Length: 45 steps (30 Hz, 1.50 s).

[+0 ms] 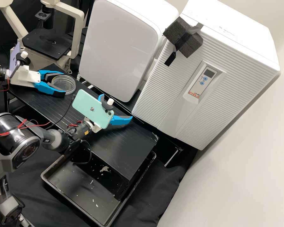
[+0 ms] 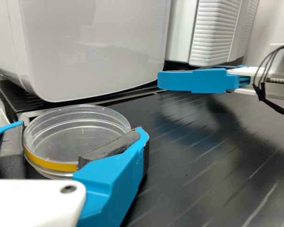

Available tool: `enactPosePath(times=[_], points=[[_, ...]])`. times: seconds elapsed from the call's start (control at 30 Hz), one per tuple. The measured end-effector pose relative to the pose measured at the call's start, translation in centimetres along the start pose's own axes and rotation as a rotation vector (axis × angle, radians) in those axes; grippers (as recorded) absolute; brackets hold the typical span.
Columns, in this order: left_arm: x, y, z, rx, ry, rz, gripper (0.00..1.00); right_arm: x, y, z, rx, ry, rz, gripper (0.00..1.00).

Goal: Place the petri dish on the microscope

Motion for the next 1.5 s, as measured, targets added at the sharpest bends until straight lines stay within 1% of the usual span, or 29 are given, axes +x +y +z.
enactPosePath(times=[0.1,0.17,0.23,0.37,0.4,0.5,0.57,0.73,0.9,0.97,1.07,1.23,1.5], points=[[-0.3,0.3,-0.2,-0.022,0.009,0.009,0.00,0.0,0.0,0.0,0.000,0.000,0.000,1.00],[-0.7,0.6,-0.5,-0.025,0.019,0.017,0.00,0.0,0.0,0.0,0.000,0.000,0.000,1.00],[-1.0,0.9,-0.6,-0.040,0.027,0.029,0.00,0.0,0.0,0.0,0.000,0.000,0.000,1.00],[-1.7,1.8,-0.9,-0.048,0.042,0.055,0.00,0.0,0.0,0.0,0.000,0.000,0.000,1.00],[-1.9,1.9,-1.0,-0.057,0.045,0.062,0.00,0.0,0.0,0.0,0.000,0.000,0.000,1.00],[-2.3,2.4,-1.1,-0.054,0.051,0.080,0.00,0.0,0.0,0.0,0.000,0.000,0.000,1.00],[-2.3,2.5,-1.1,-0.053,0.047,0.087,0.00,0.0,0.0,0.0,0.000,0.000,0.000,1.00],[-2.3,2.6,-1.1,-0.058,0.045,0.090,0.00,0.0,0.0,0.0,0.000,0.000,0.000,1.00],[-2.1,2.1,-1.0,-0.102,0.035,0.073,0.00,0.0,0.0,0.0,0.000,0.000,0.000,1.00],[-1.8,1.8,-0.8,-0.115,0.017,0.057,0.00,0.0,0.0,0.0,0.000,0.000,0.000,1.00],[-1.3,1.5,-0.4,-0.110,-0.009,0.036,0.00,0.0,0.0,0.0,0.000,0.000,0.000,1.00],[-0.8,1.4,-0.5,-0.112,-0.018,0.037,0.00,0.0,0.0,0.0,0.000,0.000,0.000,1.00],[-0.7,1.4,-0.5,-0.112,-0.018,0.037,0.00,0.0,0.0,0.0,0.000,0.000,0.000,1.00]])
